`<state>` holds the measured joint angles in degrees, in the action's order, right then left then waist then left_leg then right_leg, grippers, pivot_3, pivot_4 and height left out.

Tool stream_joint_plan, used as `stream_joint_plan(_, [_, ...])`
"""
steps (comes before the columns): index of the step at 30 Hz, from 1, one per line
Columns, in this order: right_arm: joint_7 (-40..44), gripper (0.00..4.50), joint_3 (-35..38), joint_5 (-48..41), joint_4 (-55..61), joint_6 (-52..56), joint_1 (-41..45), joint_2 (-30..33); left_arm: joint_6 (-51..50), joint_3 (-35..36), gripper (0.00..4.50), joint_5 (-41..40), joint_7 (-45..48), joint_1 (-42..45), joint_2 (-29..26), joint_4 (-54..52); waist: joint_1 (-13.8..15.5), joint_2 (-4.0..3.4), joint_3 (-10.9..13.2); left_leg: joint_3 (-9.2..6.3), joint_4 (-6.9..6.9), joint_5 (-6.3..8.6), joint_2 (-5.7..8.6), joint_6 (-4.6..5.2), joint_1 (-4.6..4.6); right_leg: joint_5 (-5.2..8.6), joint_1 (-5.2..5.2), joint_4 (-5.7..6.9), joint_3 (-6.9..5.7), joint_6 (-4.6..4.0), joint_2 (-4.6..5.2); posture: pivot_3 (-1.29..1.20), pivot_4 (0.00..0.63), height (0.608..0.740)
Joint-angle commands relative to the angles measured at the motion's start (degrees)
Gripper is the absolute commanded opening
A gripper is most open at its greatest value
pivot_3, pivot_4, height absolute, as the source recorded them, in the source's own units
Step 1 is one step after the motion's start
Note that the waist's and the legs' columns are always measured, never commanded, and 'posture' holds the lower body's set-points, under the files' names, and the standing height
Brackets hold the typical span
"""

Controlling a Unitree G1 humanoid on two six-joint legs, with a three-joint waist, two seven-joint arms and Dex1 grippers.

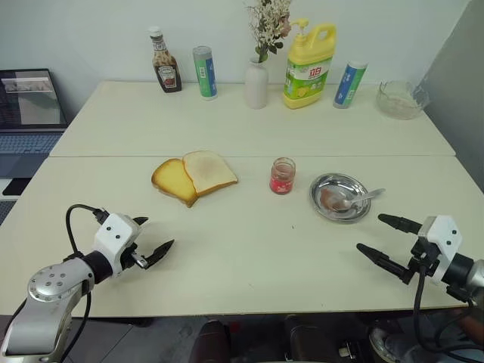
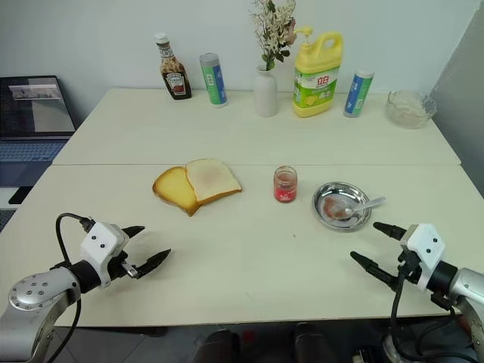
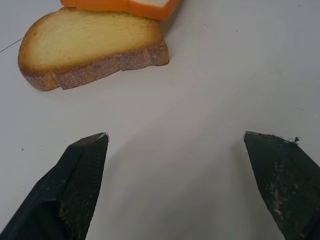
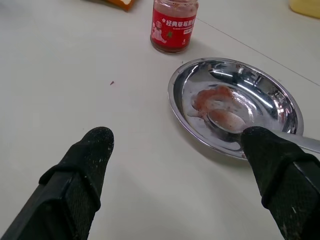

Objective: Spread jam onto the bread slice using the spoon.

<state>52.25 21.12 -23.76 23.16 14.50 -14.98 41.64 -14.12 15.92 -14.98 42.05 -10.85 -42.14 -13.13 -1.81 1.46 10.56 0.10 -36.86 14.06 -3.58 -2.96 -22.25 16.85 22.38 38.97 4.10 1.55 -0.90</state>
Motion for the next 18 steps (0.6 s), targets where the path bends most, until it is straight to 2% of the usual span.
stream_joint_plan(1, [-0.24,4.43,0.2,-0.09,0.13,-1.17,0.8,0.19,1.95,0.64,4.5,-0.43,0.46,0.76,0.47,-0.12,0.0,0.0,0.0,0.0,0.0,0.0,0.0,0.0,0.0,0.0,0.0,0.0,0.0,0.0,0.0,0.0,0.15,0.74])
stream_joint_plan(13, [-0.36,4.43,-0.13,-0.63,-1.24,-1.1,1.29,-0.34,0.94,0.09,4.5,3.25,-2.78,3.97,0.6,1.63,0.01,0.01,-0.01,-0.02,-0.03,0.0,0.0,0.0,0.0,-0.02,-0.02,0.01,-0.01,0.02,0.0,0.0,0.15,0.74])
stream_joint_plan(18, [-1.63,4.43,1.38,-0.33,-0.88,-2.31,-0.74,-1.58,4.17,0.75,4.5,0.57,-1.35,6.49,2.32,2.53,0.03,0.01,-0.01,0.0,-0.02,0.0,0.02,0.0,0.0,-0.02,-0.02,0.0,-0.01,0.03,0.0,0.0,0.15,0.74])
